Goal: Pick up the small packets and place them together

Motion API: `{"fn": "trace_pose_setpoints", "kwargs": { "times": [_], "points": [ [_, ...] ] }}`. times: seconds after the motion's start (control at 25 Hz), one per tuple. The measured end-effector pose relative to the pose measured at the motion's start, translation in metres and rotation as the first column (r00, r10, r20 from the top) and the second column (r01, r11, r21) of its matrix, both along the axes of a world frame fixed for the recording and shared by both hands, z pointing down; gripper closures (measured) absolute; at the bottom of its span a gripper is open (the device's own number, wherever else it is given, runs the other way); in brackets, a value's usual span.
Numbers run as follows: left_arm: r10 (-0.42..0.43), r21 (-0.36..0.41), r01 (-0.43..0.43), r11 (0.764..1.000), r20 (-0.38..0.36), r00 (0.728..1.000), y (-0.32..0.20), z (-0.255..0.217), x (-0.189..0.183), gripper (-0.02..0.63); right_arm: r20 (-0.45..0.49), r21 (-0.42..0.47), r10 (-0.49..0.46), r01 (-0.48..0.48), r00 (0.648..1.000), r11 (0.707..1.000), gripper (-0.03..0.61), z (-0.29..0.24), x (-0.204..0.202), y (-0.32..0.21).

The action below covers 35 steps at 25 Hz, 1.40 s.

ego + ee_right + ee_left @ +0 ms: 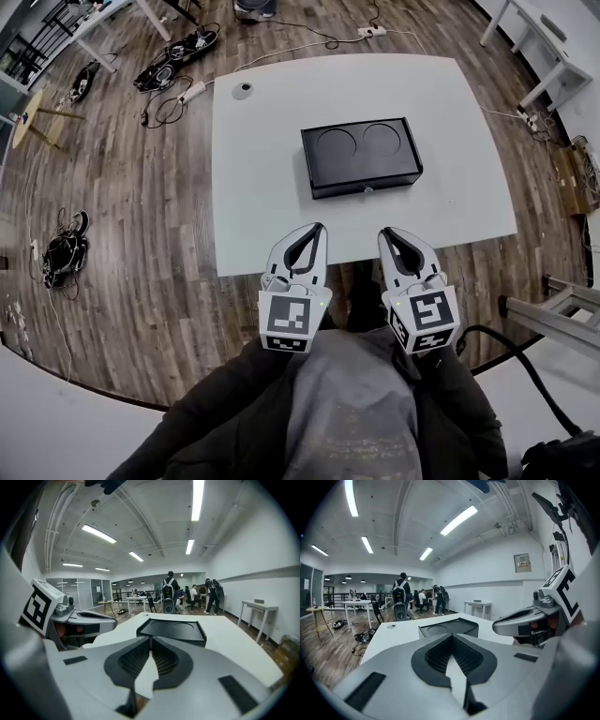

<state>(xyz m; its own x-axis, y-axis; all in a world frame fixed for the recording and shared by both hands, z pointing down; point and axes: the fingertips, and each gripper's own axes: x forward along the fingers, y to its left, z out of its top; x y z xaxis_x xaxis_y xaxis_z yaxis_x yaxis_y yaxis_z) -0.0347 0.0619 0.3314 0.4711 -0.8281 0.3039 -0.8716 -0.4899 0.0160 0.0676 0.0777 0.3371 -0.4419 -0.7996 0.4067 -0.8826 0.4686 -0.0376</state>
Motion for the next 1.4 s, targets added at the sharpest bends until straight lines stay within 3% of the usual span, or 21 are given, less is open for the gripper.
{"fn": "trace_pose_setpoints", "kwargs": {
  "times": [0.28,0.84,1.2,1.4],
  "points": [
    [-0.017,-0.019,0.018,1.000,0.050,0.999,-0.037,0.011,0.014,0.611,0.021,-0.066,-0.018,0.020,1.000,0.998,0.557,0.028,0.007,-0.043],
    [-0.071,-0.043,0.072,0.996,0.033,0.997,-0.070,0.021,0.010,0.611,-0.036,-0.171,-0.050,0.043,0.998,0.984,0.497,0.061,0.009,-0.079],
    [-0.070,-0.057,0.071,0.996,0.035,0.997,-0.078,0.024,0.012,0.611,-0.059,-0.268,-0.047,0.030,0.997,0.963,0.483,0.087,0.005,-0.090],
    [-0.065,-0.058,0.066,0.996,0.033,0.997,-0.081,0.024,0.009,0.611,-0.059,-0.349,-0.030,0.008,0.998,0.937,0.483,0.105,0.004,-0.092]
  ]
}}
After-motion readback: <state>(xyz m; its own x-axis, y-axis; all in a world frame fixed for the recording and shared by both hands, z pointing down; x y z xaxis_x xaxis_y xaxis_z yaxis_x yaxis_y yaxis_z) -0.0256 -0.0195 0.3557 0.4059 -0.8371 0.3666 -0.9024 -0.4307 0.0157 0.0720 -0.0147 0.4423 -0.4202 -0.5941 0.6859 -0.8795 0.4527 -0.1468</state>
